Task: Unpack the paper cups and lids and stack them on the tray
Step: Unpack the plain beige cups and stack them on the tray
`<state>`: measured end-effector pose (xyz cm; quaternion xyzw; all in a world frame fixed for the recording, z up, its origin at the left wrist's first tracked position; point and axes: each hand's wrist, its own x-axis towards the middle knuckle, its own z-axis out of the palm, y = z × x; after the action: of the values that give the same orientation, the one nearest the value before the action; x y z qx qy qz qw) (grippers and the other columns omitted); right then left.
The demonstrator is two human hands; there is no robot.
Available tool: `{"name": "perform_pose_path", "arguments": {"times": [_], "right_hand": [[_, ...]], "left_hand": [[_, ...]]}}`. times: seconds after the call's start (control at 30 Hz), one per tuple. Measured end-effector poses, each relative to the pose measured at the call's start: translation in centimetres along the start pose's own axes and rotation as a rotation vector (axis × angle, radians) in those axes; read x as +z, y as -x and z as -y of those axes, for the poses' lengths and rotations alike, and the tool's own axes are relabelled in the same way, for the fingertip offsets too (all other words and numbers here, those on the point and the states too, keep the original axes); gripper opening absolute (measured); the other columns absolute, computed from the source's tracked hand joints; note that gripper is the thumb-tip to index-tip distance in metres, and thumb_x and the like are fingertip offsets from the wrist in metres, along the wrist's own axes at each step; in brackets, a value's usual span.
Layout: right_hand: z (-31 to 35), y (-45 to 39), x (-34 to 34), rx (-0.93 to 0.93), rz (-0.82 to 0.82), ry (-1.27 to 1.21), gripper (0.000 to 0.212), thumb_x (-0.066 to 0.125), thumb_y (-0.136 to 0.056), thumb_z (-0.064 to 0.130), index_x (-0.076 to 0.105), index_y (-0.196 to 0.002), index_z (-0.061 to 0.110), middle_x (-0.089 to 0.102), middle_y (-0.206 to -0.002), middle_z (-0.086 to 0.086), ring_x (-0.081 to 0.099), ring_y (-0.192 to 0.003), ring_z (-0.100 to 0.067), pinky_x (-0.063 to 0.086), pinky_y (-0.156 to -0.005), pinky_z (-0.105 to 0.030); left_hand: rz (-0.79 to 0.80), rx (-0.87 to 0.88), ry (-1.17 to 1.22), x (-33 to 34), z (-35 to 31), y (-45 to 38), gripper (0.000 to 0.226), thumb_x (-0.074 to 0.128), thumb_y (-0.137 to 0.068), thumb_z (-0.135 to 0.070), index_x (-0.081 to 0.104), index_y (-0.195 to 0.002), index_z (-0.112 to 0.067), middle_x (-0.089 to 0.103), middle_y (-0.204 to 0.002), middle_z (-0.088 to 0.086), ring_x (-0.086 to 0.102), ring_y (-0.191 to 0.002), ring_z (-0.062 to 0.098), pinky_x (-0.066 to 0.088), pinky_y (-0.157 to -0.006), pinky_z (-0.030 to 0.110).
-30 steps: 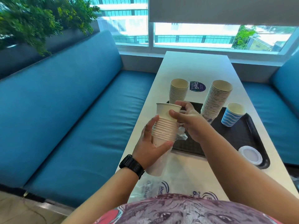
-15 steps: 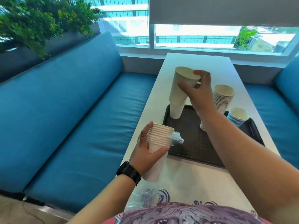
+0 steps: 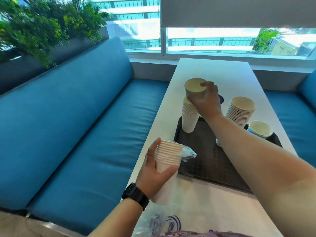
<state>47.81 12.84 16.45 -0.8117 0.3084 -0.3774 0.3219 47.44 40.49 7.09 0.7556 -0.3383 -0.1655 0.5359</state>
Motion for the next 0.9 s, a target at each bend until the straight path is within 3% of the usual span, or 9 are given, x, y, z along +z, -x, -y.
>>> {"name": "perform_pose_path", "arguments": {"times": [0.13,0.33,0.43,0.5,0.6,0.7,0.8,0.9], "right_hand": [[-2.0,1.4,0.7,0.038,0.13,0.042,0.071,0.077,-0.079,0.031,0.04,-0.136,0.013,0.041,-0.137,-0.013,0.04,-0.129,-0.027,0.032,-0.101,-0.028],[-3.5,3.4,0.9,0.094,0.21,0.109,0.089,0.075,-0.081,0.037,0.022,-0.151,0.019,0.027,-0.152,-0.013,0.022,-0.143,-0.028,0.024,-0.116,-0.048],[-3.2,4.6,0.6,0.114,0.206,0.118,0.093,0.071,-0.084,0.039,0.011,-0.153,0.024,0.013,-0.16,-0.01,0.008,-0.148,-0.025,0.015,-0.119,-0.046],[-2.5,5.4,0.3,0.113,0.192,0.131,0.087,0.068,-0.087,0.039,0.012,-0.153,0.025,0.008,-0.162,-0.008,0.004,-0.149,-0.024,0.011,-0.119,-0.044],[-0.9,7.0,-0.4,0.047,0.167,0.098,0.065,0.066,-0.09,0.032,0.037,-0.145,0.018,0.024,-0.157,-0.008,0.018,-0.146,-0.022,0.017,-0.118,-0.039],[0.9,8.9,-1.1,0.045,0.222,-0.007,0.035,0.066,-0.09,0.03,0.062,-0.123,0.019,0.052,-0.136,-0.002,0.047,-0.126,-0.018,0.036,-0.104,-0.029],[2.9,11.0,-1.8,0.12,0.429,-0.189,0.017,0.067,-0.09,0.031,0.069,-0.107,0.028,0.069,-0.108,0.01,0.064,-0.099,-0.001,0.048,-0.092,-0.024],[3.9,12.5,-2.2,0.126,0.575,-0.232,0.012,0.066,-0.09,0.031,0.07,-0.101,0.032,0.071,-0.1,0.016,0.065,-0.091,0.004,0.049,-0.085,-0.019]], "left_hand": [[0.002,0.004,0.008,0.2,0.1,-0.1,0.093,0.074,-0.066,-0.056,0.015,-0.137,-0.069,0.05,-0.137,-0.01,0.058,-0.116,0.004,0.051,-0.099,0.037],[0.024,-0.008,0.01,0.2,0.1,0.1,0.093,0.073,-0.066,-0.057,0.013,-0.137,-0.069,0.047,-0.136,-0.017,0.056,-0.112,-0.006,0.052,-0.098,0.031],[0.015,-0.001,-0.006,0.1,0.0,0.1,0.094,0.072,-0.066,-0.058,0.012,-0.137,-0.069,0.042,-0.136,-0.024,0.053,-0.115,-0.008,0.05,-0.099,0.029],[0.005,-0.004,0.004,0.1,0.0,0.1,0.095,0.073,-0.066,-0.058,0.013,-0.137,-0.069,0.046,-0.139,-0.015,0.055,-0.118,0.0,0.05,-0.101,0.034],[-0.011,-0.007,0.014,0.0,-0.1,0.2,0.093,0.074,-0.065,-0.058,0.013,-0.136,-0.069,0.048,-0.141,-0.005,0.057,-0.119,0.007,0.05,-0.101,0.038],[-0.03,0.007,0.02,-0.1,-0.4,0.3,0.091,0.073,-0.065,-0.057,0.013,-0.132,-0.071,0.049,-0.14,-0.006,0.058,-0.117,0.006,0.05,-0.101,0.036],[-0.031,0.02,0.032,0.1,-0.5,0.3,0.089,0.074,-0.064,-0.058,0.015,-0.13,-0.07,0.048,-0.137,-0.012,0.06,-0.113,0.006,0.052,-0.098,0.039],[-0.037,0.023,0.062,0.2,-0.6,0.4,0.089,0.075,-0.064,-0.058,0.017,-0.129,-0.07,0.047,-0.134,-0.019,0.062,-0.111,0.009,0.053,-0.096,0.042]]}}
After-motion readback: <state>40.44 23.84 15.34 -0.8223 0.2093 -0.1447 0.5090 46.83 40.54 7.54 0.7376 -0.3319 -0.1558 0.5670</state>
